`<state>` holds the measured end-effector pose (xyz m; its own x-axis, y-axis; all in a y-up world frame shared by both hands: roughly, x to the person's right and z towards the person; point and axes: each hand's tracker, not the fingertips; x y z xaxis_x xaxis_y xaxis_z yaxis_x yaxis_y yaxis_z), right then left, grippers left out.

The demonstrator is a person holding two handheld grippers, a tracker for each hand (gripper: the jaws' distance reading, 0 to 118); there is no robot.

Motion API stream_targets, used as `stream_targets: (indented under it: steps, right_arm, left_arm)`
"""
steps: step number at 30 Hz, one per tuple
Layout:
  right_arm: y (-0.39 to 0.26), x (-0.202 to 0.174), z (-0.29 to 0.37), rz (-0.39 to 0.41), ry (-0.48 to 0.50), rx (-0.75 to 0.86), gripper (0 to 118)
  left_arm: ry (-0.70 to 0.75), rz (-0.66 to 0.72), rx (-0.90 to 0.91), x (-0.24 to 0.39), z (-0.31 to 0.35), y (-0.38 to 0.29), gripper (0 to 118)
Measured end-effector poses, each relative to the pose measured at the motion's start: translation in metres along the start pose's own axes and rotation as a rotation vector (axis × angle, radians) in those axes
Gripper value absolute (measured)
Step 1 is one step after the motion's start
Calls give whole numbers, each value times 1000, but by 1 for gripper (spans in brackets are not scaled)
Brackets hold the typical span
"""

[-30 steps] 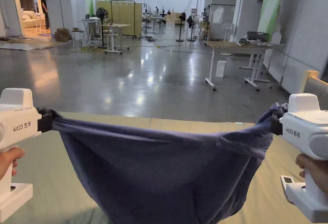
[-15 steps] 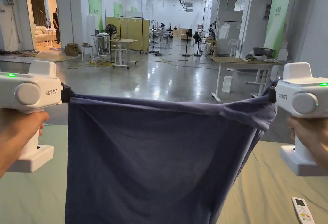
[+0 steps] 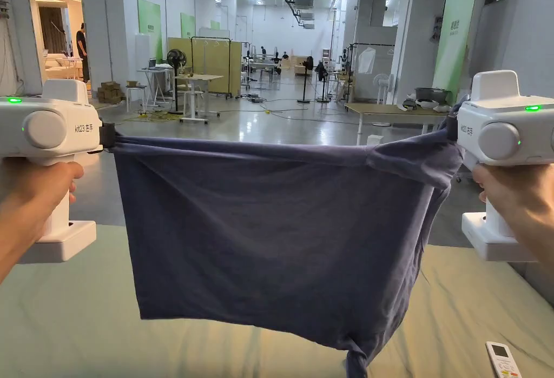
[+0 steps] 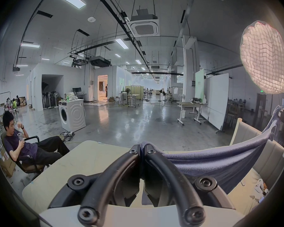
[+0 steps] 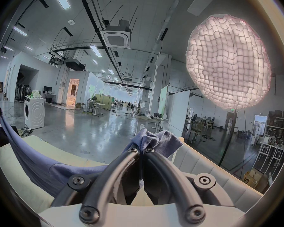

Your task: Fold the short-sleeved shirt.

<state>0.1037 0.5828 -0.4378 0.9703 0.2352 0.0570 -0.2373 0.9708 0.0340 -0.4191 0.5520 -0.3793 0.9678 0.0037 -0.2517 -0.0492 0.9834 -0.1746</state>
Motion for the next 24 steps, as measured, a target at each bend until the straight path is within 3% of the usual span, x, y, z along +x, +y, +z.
stream_targets:
  steps: [11,24]
  right_arm:
    - [-93,-4,72,0,58,-43,3]
    - [-187,-3,234,23,156,-211,3]
  left_arm:
    - [-51,3,-80,-17,40,-107,4]
    - [-79,84,-245,-47,160,-258,4]
